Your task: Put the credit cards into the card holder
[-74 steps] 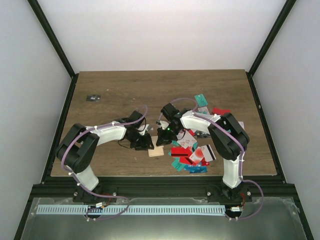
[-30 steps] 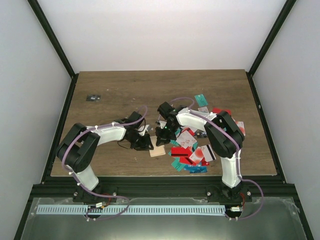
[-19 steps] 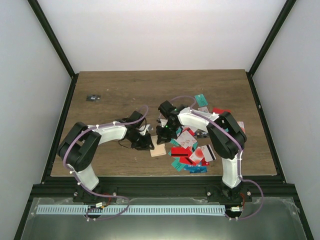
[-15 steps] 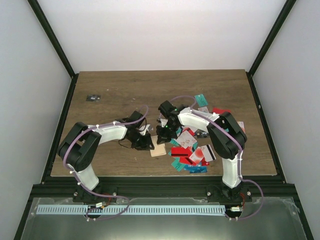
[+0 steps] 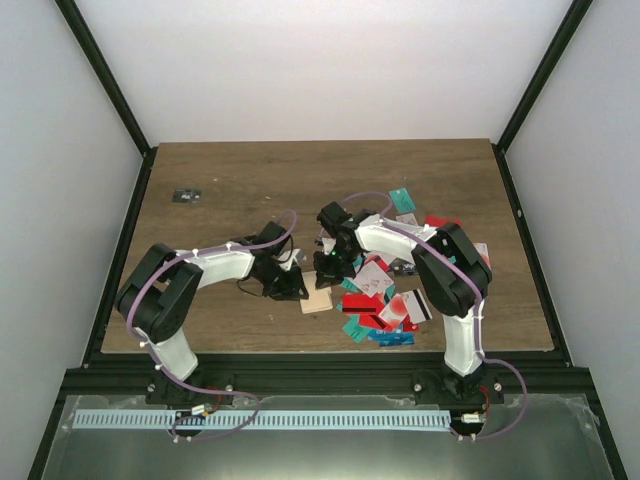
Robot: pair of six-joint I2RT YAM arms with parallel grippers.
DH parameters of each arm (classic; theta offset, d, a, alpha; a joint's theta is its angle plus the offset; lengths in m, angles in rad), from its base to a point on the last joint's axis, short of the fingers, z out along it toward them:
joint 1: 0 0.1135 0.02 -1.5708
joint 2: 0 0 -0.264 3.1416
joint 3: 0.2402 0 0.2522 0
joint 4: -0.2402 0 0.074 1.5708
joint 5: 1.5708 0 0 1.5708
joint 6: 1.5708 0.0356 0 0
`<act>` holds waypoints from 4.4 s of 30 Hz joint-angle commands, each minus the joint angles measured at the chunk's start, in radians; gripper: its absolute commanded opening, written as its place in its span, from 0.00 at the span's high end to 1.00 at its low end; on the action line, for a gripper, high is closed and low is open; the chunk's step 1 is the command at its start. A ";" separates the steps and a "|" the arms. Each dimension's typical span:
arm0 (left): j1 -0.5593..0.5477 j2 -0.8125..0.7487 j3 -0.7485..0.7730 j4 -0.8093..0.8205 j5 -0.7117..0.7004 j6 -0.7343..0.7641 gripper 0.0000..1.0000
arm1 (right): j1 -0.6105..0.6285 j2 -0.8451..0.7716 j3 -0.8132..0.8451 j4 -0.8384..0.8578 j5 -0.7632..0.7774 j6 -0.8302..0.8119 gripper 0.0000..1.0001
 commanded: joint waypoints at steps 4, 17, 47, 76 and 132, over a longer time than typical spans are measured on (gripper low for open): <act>-0.019 0.042 -0.020 -0.039 -0.052 0.001 0.77 | 0.004 0.049 0.005 -0.003 0.002 -0.001 0.99; -0.021 0.063 -0.007 -0.052 -0.071 -0.002 0.77 | 0.006 0.003 -0.012 0.004 -0.080 -0.043 0.99; -0.031 0.058 0.009 -0.038 -0.050 -0.005 0.79 | 0.040 0.114 -0.048 -0.021 0.003 -0.011 0.99; -0.050 0.067 0.047 -0.044 -0.029 -0.008 0.80 | 0.150 0.296 0.042 -0.126 0.124 0.050 0.99; 0.145 -0.771 -0.203 0.438 -0.908 0.494 0.01 | -0.347 -0.617 -0.052 0.195 0.675 -0.291 0.00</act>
